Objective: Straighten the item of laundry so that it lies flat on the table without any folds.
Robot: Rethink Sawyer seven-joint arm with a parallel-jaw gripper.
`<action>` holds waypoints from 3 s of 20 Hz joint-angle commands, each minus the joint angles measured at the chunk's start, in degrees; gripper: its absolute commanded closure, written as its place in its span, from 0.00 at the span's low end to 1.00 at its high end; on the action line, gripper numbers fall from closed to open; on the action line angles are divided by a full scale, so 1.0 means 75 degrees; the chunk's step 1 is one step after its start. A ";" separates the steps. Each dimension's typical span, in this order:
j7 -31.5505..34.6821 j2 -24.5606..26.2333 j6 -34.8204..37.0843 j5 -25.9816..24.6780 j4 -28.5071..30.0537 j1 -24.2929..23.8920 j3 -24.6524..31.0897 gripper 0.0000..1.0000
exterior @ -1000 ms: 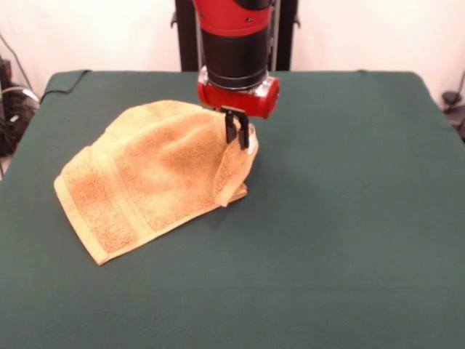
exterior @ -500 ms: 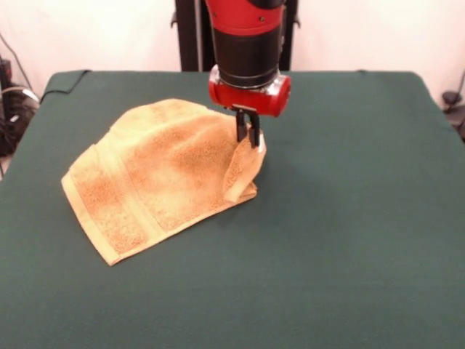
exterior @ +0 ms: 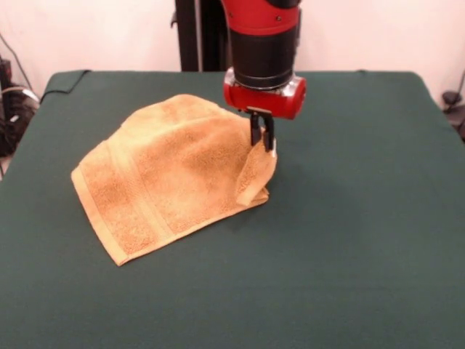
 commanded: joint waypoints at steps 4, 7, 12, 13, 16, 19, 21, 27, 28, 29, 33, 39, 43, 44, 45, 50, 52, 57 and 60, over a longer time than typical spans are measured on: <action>0.1827 0.0613 -0.0568 0.0700 0.0563 0.0403 0.0563 1.00; 0.1822 0.0684 -0.0676 0.0760 0.0537 0.0426 0.0557 1.00; 0.1839 0.0781 -0.0806 0.0872 0.0516 0.0442 0.0591 1.00; 0.1831 0.0796 -0.0825 0.0885 0.0509 0.0440 0.0601 1.00; 0.1826 0.0846 -0.0892 0.0961 0.0492 0.0449 0.0631 1.00; 0.1859 0.0874 -0.0986 0.1048 0.0507 0.0483 0.0651 1.00; 0.1874 0.0886 -0.1047 0.1106 0.0521 0.0502 0.0664 1.00; 0.1959 0.0917 -0.1182 0.1330 0.0555 0.0567 0.0720 1.00; 0.1958 0.0919 -0.1201 0.1365 0.0561 0.0568 0.0734 1.00; 0.1958 0.0920 -0.1220 0.1399 0.0578 0.0563 0.0764 1.00; 0.1937 0.0897 -0.1200 0.1521 0.0600 0.0602 0.0789 1.00; 0.1864 0.0895 -0.1091 0.1639 0.0529 0.0654 0.0849 1.00; 0.1799 0.0827 -0.0958 0.1724 0.0516 0.0667 0.0898 1.00; 0.1765 0.0793 -0.0875 0.1724 0.0492 0.0692 0.0872 1.00; 0.1729 0.0765 -0.0723 0.1709 0.0439 0.0747 0.0798 1.00; 0.1643 0.0576 0.0552 0.1441 -0.0104 0.1335 -0.0054 1.00; 0.1704 0.0614 0.0749 0.1448 -0.0212 0.1475 -0.0210 1.00; 0.1862 0.0731 0.1193 0.1475 -0.0498 0.1820 -0.0584 1.00; 0.1964 0.0826 0.1300 0.1543 -0.0661 0.1987 -0.0714 1.00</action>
